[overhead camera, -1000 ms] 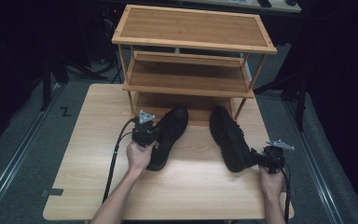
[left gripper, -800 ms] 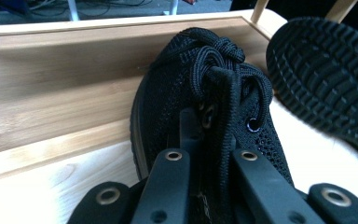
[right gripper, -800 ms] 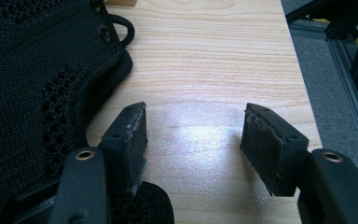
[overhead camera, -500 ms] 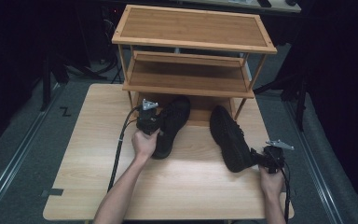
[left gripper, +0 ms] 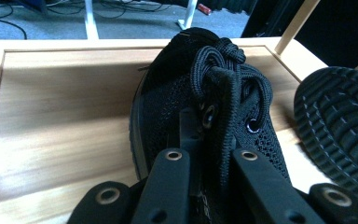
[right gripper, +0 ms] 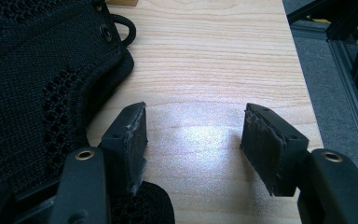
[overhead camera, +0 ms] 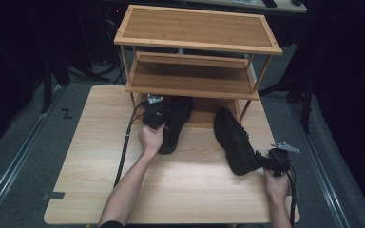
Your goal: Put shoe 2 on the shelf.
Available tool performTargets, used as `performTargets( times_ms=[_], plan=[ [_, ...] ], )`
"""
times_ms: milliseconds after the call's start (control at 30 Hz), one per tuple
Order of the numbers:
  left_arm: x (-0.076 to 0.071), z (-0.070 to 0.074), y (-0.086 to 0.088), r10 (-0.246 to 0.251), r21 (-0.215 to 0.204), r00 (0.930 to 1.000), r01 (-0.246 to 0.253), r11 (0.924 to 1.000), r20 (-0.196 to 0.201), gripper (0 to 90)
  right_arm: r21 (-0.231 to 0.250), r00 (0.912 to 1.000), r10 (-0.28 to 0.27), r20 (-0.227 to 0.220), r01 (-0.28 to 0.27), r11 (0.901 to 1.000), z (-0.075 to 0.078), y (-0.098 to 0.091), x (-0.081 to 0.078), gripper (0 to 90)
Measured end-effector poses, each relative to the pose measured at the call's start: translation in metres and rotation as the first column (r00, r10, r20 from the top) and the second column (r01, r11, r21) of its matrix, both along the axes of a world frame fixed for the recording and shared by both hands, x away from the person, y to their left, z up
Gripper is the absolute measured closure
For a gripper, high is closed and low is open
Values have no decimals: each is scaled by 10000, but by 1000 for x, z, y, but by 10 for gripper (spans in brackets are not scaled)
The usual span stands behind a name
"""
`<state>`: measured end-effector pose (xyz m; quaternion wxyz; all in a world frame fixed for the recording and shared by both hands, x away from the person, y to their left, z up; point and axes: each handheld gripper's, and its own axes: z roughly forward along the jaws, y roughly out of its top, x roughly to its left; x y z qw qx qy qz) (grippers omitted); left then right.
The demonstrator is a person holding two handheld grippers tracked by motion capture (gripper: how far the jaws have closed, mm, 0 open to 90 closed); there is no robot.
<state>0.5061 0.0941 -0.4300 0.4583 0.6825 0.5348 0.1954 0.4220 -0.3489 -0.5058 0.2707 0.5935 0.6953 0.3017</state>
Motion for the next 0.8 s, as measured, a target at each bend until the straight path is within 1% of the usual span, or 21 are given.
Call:
performTargets(
  times_ms=[67, 167, 267, 333, 400, 467, 500, 633, 667, 800],
  plan=[
    [6, 0, -1, 177, -92, 9998, -176, 9998, 27, 884, -5, 10000, 3, 1, -3, 10000, 0, 0, 0, 407],
    [10, 1, -2, 273, -169, 9996, -272, 9995, 25, 884, -7, 10000, 5, -1, -5, 10000, 0, 0, 0, 406],
    [18, 3, -7, 447, -308, 9989, -442, 9985, 170, 883, -11, 10000, 7, -3, -7, 10000, 0, 0, 0, 407],
    [20, 3, -8, 499, -317, 9985, -492, 9983, 228, 883, -7, 10000, -11, -14, 11, 10000, 0, 1, 0, 406],
    [26, 3, -12, 711, -336, 9968, -698, 9970, 374, 883, -12, 10000, -15, -19, 15, 10000, 0, 1, 0, 406],
    [27, 3, -14, 771, -344, 9961, -756, 9965, 430, 883, -10, 10000, -20, -20, 20, 10000, 0, 1, 0, 406],
    [30, 2, -16, 895, -333, 9946, -879, 9956, 522, 883, -14, 10000, -24, -17, 24, 10000, 0, 1, 0, 406],
    [34, 0, -18, 984, -328, 9933, -966, 9948, 600, 882, -24, 10000, -14, -13, 14, 10000, 0, 1, 0, 406],
    [36, -2, -20, 1031, -323, 9924, -1011, 9944, 675, 882, -28, 10000, 21, -13, -21, 10000, 0, 1, 0, 406],
    [38, -6, -22, 1160, -255, 9906, -1144, 9931, 732, 882, -15, 10000, 72, -3, -72, 10000, 0, 2, 0, 406]
  ],
)
